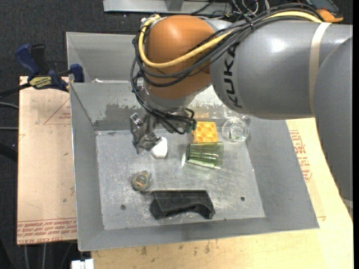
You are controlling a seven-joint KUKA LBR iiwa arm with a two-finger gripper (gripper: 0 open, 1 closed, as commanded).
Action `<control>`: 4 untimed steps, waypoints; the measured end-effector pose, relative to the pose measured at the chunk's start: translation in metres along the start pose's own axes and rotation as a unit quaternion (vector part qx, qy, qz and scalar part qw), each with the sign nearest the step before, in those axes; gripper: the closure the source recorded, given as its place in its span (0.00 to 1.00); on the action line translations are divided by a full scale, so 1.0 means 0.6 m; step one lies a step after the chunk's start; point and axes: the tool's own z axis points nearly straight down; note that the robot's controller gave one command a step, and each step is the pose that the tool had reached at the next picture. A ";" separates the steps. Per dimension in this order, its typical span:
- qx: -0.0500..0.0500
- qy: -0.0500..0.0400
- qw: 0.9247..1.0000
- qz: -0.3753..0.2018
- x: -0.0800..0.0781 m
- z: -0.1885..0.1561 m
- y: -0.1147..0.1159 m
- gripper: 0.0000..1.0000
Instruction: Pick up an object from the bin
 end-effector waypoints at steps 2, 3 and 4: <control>-0.004 0.006 0.996 -0.085 0.016 0.117 0.006 0.00; -0.002 0.002 0.986 -0.164 0.090 0.227 -0.002 1.00; -0.002 0.002 0.986 -0.164 0.090 0.227 -0.002 1.00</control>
Offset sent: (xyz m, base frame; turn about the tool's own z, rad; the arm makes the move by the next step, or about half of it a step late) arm 0.0000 0.0000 0.0000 0.0000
